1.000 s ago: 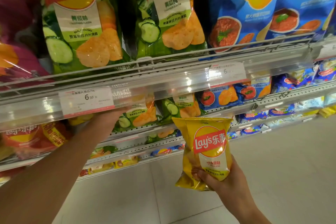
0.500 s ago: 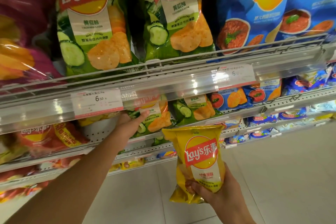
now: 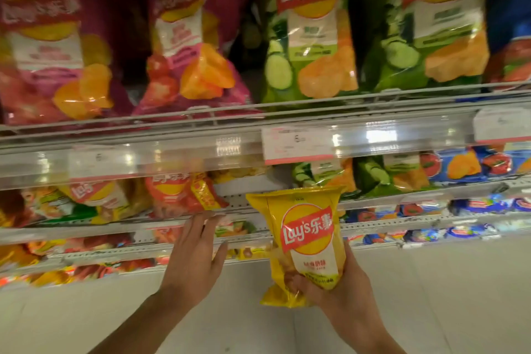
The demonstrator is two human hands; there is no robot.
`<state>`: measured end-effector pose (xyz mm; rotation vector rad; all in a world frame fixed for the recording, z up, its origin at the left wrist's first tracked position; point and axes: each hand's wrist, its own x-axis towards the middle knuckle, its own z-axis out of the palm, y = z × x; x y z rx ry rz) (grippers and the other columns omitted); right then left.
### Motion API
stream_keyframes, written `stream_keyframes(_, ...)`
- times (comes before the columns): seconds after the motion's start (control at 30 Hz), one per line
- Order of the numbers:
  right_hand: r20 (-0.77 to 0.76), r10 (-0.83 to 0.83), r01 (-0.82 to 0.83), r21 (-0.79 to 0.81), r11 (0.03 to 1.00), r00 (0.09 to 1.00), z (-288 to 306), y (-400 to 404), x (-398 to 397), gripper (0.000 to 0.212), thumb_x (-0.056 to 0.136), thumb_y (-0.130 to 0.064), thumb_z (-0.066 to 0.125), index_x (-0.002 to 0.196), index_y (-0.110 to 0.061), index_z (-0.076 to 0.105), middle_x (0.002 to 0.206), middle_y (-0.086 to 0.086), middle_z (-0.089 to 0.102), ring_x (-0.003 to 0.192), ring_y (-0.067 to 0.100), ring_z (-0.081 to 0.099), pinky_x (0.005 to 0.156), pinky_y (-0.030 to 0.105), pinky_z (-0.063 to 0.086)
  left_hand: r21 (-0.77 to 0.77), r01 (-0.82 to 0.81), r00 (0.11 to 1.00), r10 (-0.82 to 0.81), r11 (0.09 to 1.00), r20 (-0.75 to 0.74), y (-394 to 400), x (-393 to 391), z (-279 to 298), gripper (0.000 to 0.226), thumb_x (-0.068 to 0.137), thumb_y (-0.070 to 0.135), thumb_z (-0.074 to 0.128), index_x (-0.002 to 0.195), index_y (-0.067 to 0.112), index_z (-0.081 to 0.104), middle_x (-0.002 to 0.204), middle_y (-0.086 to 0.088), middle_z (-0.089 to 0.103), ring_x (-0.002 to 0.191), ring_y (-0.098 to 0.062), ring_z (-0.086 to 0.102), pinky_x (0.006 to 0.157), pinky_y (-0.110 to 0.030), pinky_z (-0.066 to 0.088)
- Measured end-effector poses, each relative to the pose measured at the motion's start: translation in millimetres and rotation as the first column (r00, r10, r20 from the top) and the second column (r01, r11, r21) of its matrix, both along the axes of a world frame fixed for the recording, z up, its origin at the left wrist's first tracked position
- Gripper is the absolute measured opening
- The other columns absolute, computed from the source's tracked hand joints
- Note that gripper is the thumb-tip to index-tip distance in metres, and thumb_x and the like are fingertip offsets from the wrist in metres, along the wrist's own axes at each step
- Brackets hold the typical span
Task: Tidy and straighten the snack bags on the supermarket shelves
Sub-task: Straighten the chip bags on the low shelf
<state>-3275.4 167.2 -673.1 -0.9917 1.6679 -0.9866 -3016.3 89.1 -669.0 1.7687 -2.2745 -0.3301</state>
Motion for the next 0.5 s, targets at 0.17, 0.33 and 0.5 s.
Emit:
stream_keyframes(0.17, -0.102, 0.004, -0.009, -0.052, 0.999, 0.995, 11, -35, 61, 0.083, 0.043, -0.052, 0.095, 0.115, -0.042, 0.056, 0.1, -0.022, 0.072, 0.093, 0.001, 0.069, 0.073, 0.025, 0.06, 0.106, 0.133, 0.946, -0.158, 0.985, 0.283, 4, 57, -8, 0.074, 0.098, 0.038, 0.05, 0.159, 0.018, 0.012, 0.164, -0.006, 0.008, 0.152, -0.028, 0.007, 0.125, -0.043, 0.002)
stream_keyframes(0.33, -0.193, -0.061, 0.037, -0.122, 0.992, 0.979, 20, -87, 88, 0.078, 0.057, -0.038, 0.097, 0.119, -0.034, 0.049, 0.097, -0.026, 0.062, 0.083, -0.012, 0.063, 0.056, 0.005, 0.046, 0.117, 0.194, 0.947, -0.217, 0.974, 0.239, 7, 64, -13, 0.079, 0.099, 0.031, 0.045, 0.159, 0.02, -0.005, 0.164, -0.006, -0.022, 0.151, -0.027, -0.021, 0.116, -0.04, -0.017)
stream_keyframes(0.5, -0.28, -0.124, 0.071, -0.191, 0.979, 0.952, 26, -134, 93, 0.077, 0.058, -0.045, 0.095, 0.118, -0.031, 0.048, 0.096, -0.023, 0.06, 0.084, -0.005, 0.057, 0.068, 0.007, 0.043, 0.166, 0.206, 0.938, -0.243, 0.964, 0.247, 8, 71, -17, 0.079, 0.101, 0.026, 0.04, 0.157, 0.017, -0.016, 0.158, -0.005, -0.037, 0.145, -0.025, -0.035, 0.125, -0.047, -0.004)
